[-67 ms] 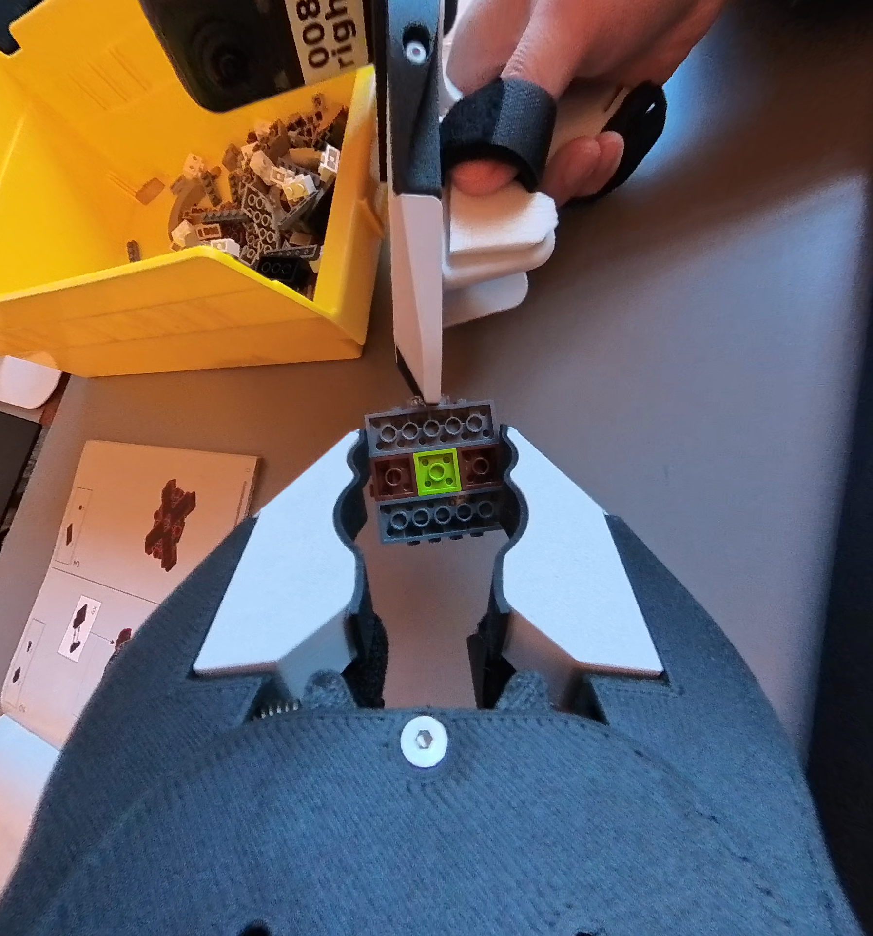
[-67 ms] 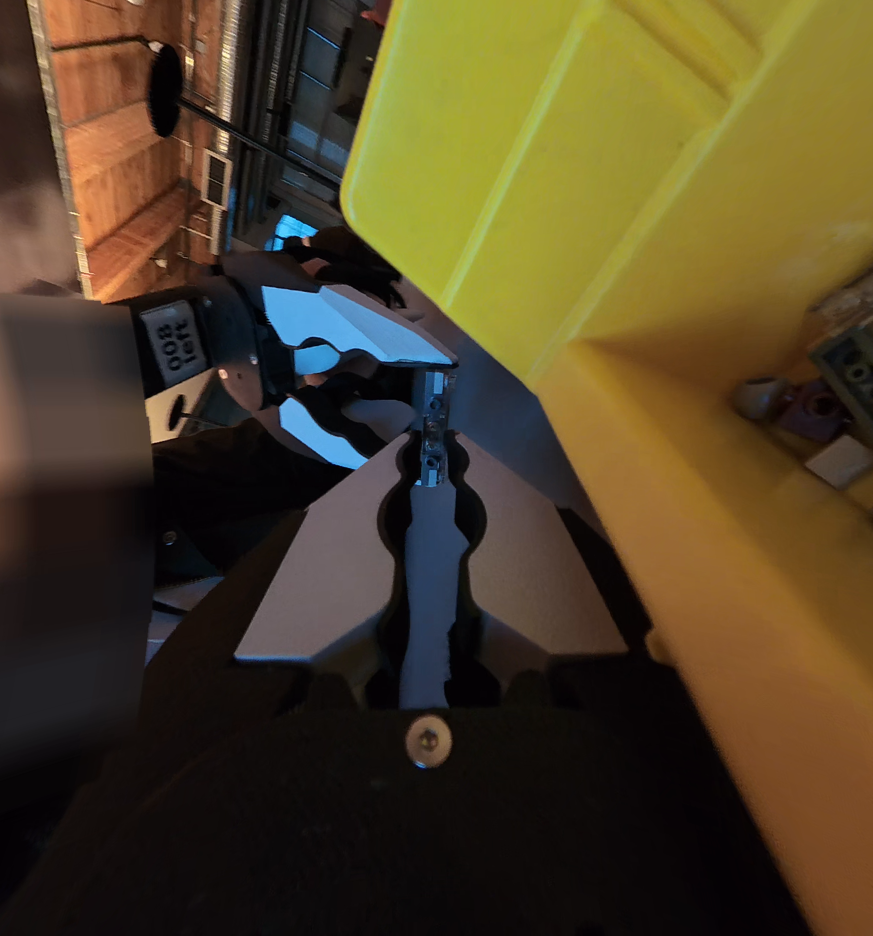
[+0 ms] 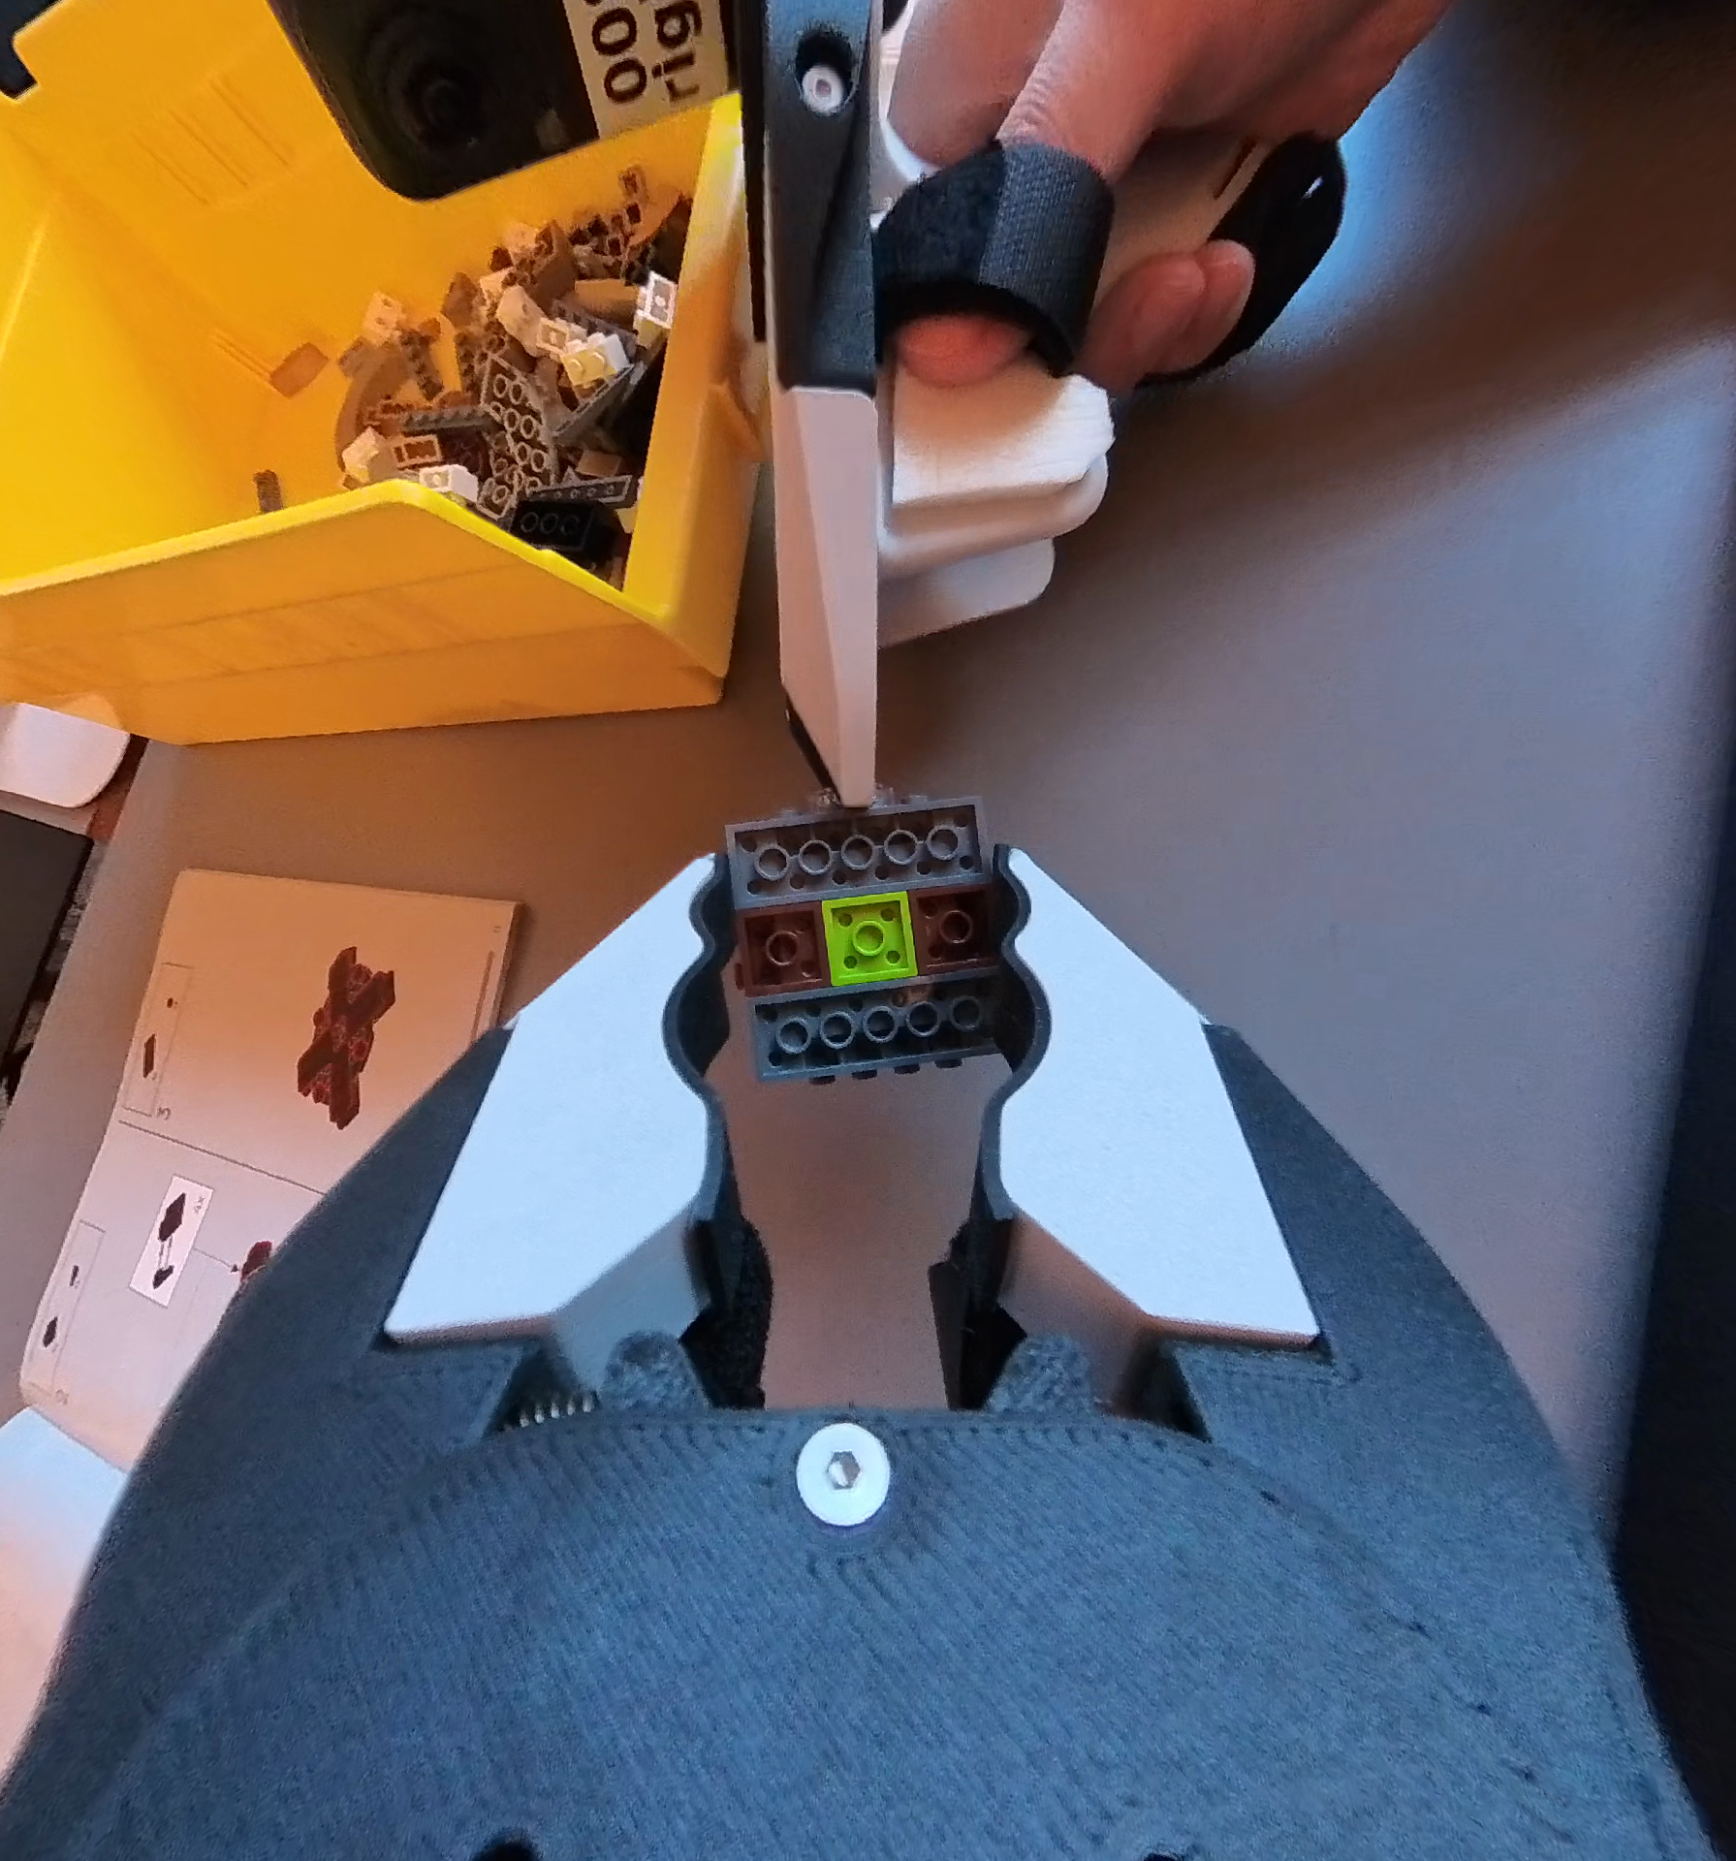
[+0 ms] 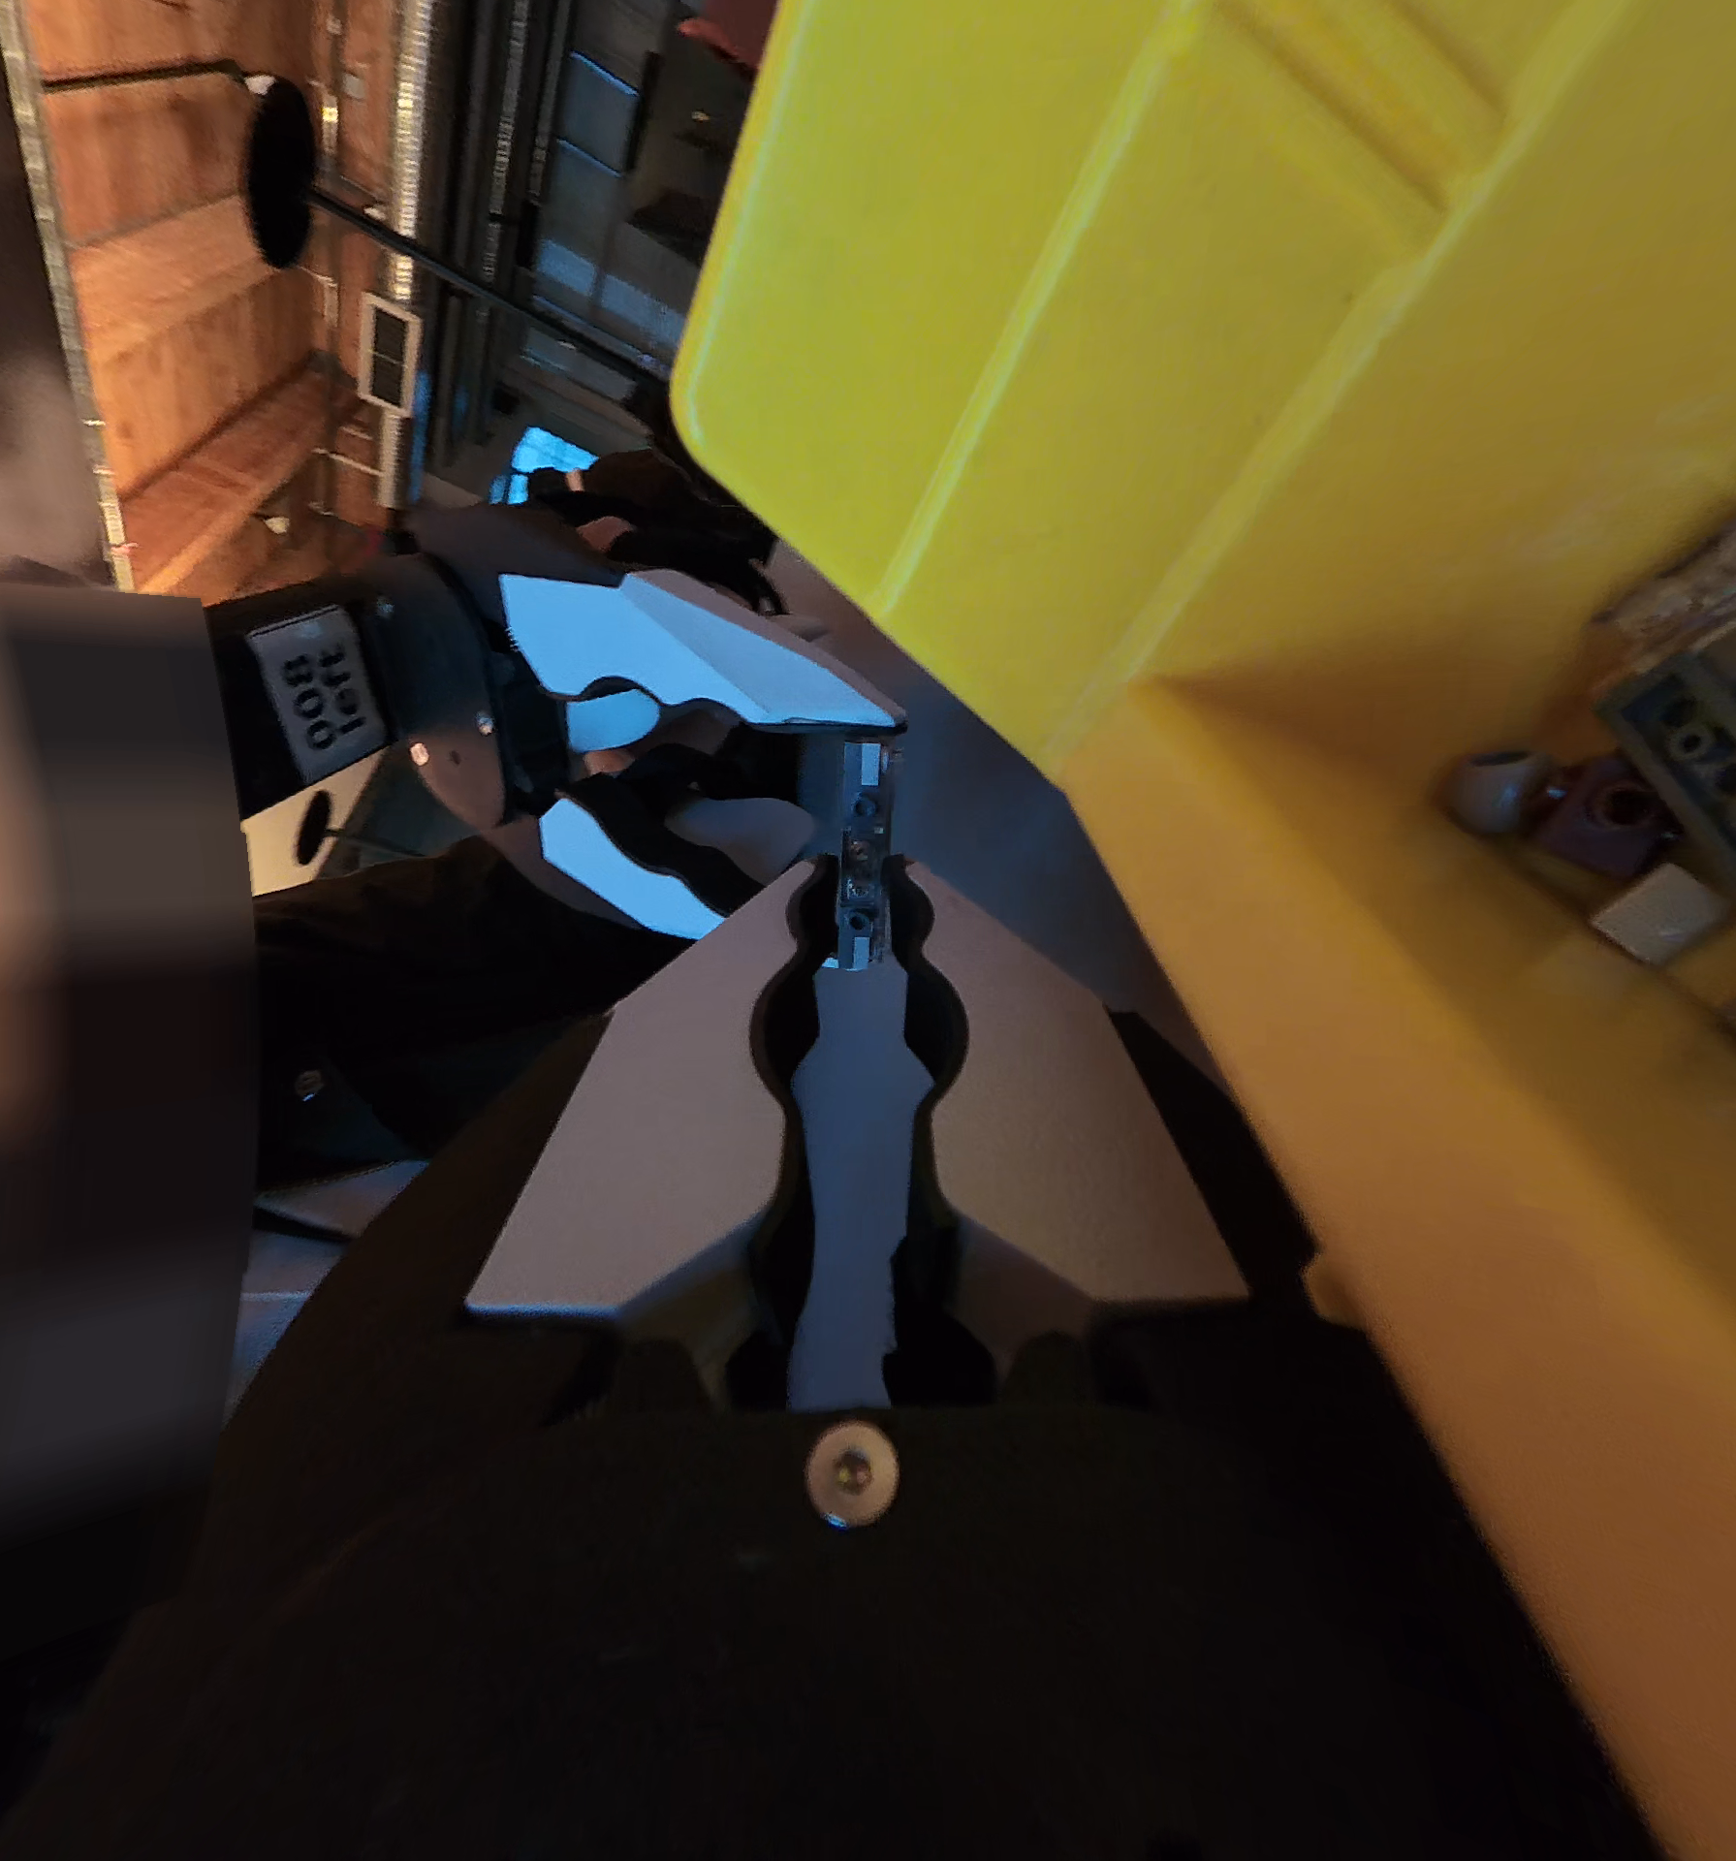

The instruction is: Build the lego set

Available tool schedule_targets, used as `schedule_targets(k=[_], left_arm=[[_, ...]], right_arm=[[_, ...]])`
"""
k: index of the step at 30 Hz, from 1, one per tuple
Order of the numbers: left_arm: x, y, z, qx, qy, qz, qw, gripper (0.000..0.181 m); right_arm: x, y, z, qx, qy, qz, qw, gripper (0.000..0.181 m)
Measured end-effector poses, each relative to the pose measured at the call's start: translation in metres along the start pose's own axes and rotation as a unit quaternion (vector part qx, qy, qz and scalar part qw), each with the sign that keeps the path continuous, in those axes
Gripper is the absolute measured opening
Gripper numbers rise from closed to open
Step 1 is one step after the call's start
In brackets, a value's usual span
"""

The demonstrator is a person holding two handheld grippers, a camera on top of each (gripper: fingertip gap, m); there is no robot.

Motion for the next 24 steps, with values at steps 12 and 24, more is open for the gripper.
schedule_targets(k=[12,24], left_arm=[[-0.002,-0.004,0.001,-0.008,0.003,-0.003,1.0,0.05],[-0.009,0.01,0.013,-0.062,0.017,0.005,0.998,0.049]], right_arm=[[0.0,-0.001,0.007,-0.024,0.03,0.015,0.999,0.005],[-0.069,-0.05,0.043,-0.034,-0.083,-0.117,0.989,0.005]])
Point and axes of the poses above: each gripper's, where its closed fingertips meet, x out along the fingers, y out of its underside, z = x × y across the jaws, the point moved 4 cm from there along -x, back along the fingers, and after that the axes turned 13 degrees about -z, right-handed, at the moved point
